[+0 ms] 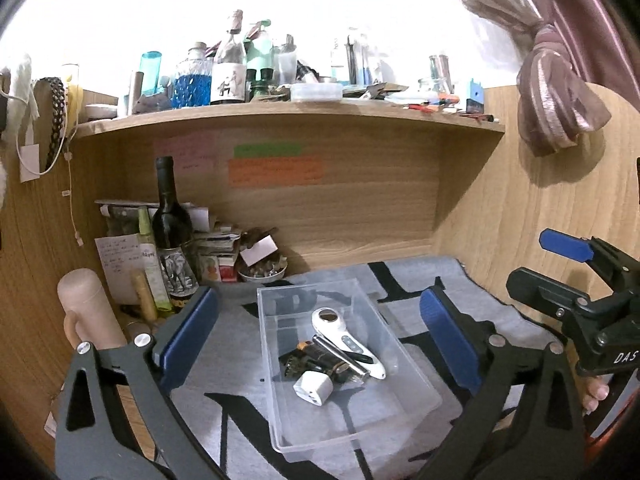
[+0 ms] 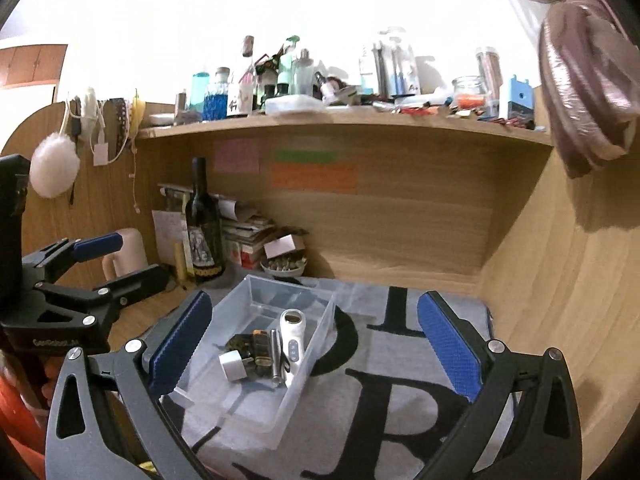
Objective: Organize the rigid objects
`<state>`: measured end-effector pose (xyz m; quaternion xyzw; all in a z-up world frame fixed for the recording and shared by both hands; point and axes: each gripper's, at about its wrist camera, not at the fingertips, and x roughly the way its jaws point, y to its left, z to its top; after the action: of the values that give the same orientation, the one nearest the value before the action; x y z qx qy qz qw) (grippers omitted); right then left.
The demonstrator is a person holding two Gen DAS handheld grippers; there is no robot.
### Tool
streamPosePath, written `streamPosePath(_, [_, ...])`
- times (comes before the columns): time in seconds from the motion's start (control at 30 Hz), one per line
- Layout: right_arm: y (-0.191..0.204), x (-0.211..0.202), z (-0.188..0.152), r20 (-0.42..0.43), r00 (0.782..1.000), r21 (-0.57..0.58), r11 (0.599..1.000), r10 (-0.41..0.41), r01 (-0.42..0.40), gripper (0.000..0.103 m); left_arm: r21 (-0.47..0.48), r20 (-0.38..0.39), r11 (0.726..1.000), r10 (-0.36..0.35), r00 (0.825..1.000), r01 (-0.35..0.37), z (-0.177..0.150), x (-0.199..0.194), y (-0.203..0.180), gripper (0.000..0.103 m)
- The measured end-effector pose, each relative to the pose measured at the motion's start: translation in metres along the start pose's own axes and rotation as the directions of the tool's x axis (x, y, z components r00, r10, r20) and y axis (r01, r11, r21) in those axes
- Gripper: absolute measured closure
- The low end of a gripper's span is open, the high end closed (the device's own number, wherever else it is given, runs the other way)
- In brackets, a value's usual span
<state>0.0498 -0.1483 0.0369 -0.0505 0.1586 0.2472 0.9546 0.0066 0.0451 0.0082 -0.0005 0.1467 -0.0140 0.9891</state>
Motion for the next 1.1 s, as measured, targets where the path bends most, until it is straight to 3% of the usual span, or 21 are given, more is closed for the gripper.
streamPosePath(1.1, [-0.0069,-0.0059,-0.0051,0.001,1.000,0.039,0.999,-0.004,0.004,0.000,-0.011,-0.002,1.000,-0.020,1.000,0.020,-0.0046,-0.0013,-0.0055,0.000])
